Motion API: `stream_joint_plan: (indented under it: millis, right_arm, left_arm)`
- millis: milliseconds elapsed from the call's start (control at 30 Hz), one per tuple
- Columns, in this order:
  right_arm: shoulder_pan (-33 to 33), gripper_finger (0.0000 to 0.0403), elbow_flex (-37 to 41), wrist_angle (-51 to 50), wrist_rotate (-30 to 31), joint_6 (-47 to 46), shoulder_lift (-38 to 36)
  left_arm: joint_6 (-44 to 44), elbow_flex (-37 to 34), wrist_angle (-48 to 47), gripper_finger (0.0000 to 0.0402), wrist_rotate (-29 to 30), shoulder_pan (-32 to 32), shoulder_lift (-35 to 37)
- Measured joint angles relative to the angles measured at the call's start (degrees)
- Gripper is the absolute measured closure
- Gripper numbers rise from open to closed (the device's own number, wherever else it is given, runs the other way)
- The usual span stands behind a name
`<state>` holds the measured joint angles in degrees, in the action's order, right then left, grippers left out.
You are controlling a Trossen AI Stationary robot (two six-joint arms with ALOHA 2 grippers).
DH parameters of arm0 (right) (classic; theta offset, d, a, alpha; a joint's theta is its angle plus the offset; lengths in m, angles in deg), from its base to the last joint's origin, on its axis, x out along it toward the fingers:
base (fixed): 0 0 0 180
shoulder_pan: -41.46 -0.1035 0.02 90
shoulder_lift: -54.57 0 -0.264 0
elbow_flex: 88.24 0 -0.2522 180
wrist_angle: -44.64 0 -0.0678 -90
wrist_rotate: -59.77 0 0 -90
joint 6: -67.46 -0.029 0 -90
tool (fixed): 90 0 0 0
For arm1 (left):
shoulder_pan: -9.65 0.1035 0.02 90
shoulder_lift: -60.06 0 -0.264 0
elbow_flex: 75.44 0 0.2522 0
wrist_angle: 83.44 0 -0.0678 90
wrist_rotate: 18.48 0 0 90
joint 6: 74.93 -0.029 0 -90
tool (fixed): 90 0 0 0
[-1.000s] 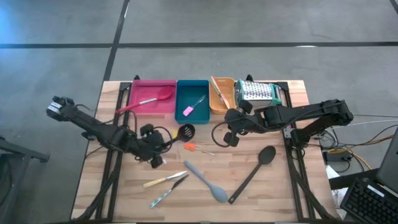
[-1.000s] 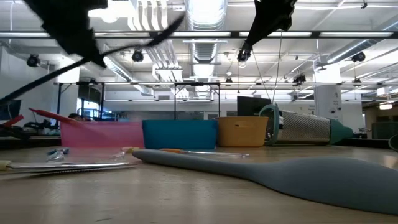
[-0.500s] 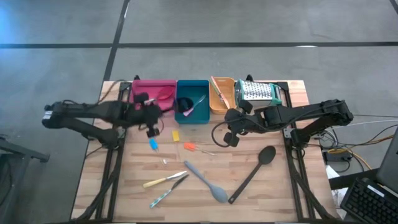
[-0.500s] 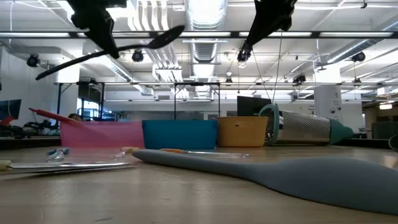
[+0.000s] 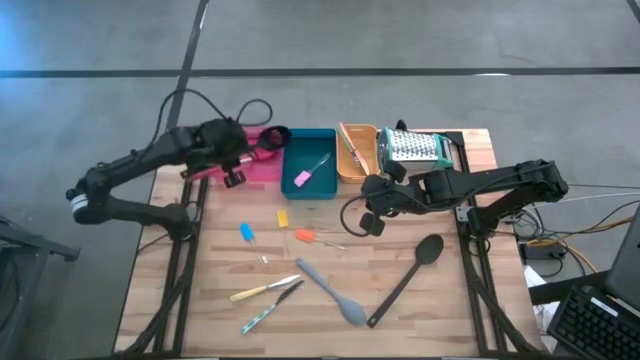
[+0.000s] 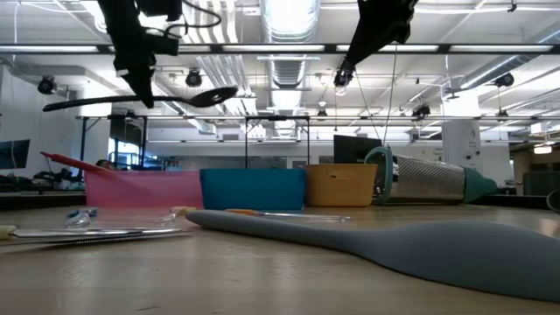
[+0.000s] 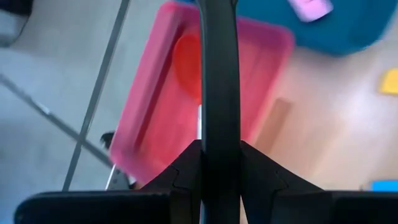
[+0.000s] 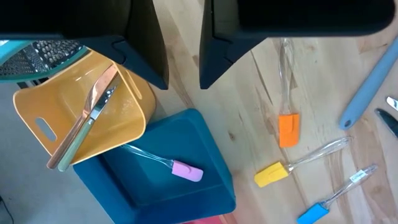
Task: Pick & Place Kitchen Items
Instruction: Put the black spoon into the pink bin
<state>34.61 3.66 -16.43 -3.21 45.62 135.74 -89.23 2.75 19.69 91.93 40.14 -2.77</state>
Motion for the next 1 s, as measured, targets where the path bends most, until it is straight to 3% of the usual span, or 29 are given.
stream_joint_plan:
  millis: [300, 733, 1000]
  right_arm:
    - [0.0, 0.0294, 0.0, 0.0, 0.0, 0.0, 0.0]
    - [0.0, 0.0279, 0.0, 0.0, 0.0, 0.0, 0.0]
    - [0.0, 0.0273, 0.0, -0.2, 0.0, 0.0, 0.0]
  left_arm:
    - [-7.1, 0.0, 0.0, 0.0325, -0.4, 9.4, -6.9]
    - [-8.2, 0.0, -0.1, 0.0325, -0.4, 10.2, -19.9]
    - [-8.0, 0.5, -4.3, 0.0325, 2.4, 12.5, -22.9]
